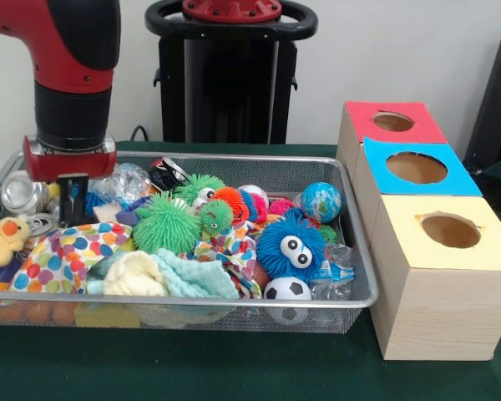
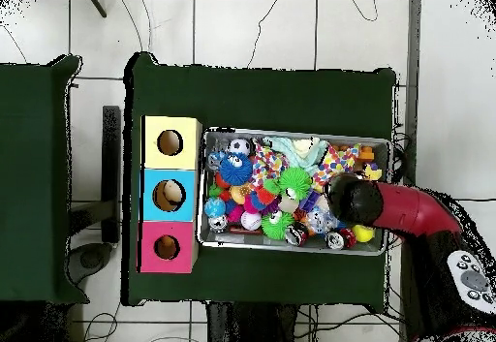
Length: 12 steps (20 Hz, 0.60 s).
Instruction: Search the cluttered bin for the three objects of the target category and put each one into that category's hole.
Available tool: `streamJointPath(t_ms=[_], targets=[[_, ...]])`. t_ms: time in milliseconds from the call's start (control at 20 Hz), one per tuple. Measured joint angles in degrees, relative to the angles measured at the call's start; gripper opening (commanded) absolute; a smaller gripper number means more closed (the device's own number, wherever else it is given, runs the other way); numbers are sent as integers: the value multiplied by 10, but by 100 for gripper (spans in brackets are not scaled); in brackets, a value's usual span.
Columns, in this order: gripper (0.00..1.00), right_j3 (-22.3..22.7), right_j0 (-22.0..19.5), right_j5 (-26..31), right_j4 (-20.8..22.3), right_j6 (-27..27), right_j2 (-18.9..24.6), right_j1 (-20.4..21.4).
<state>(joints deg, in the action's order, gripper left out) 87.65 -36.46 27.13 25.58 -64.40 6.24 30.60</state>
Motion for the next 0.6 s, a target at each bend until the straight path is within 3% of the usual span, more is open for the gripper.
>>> streamJointPath(t_ms=[600], targets=[[0, -43, 20, -6, 13, 0, -36, -21]])
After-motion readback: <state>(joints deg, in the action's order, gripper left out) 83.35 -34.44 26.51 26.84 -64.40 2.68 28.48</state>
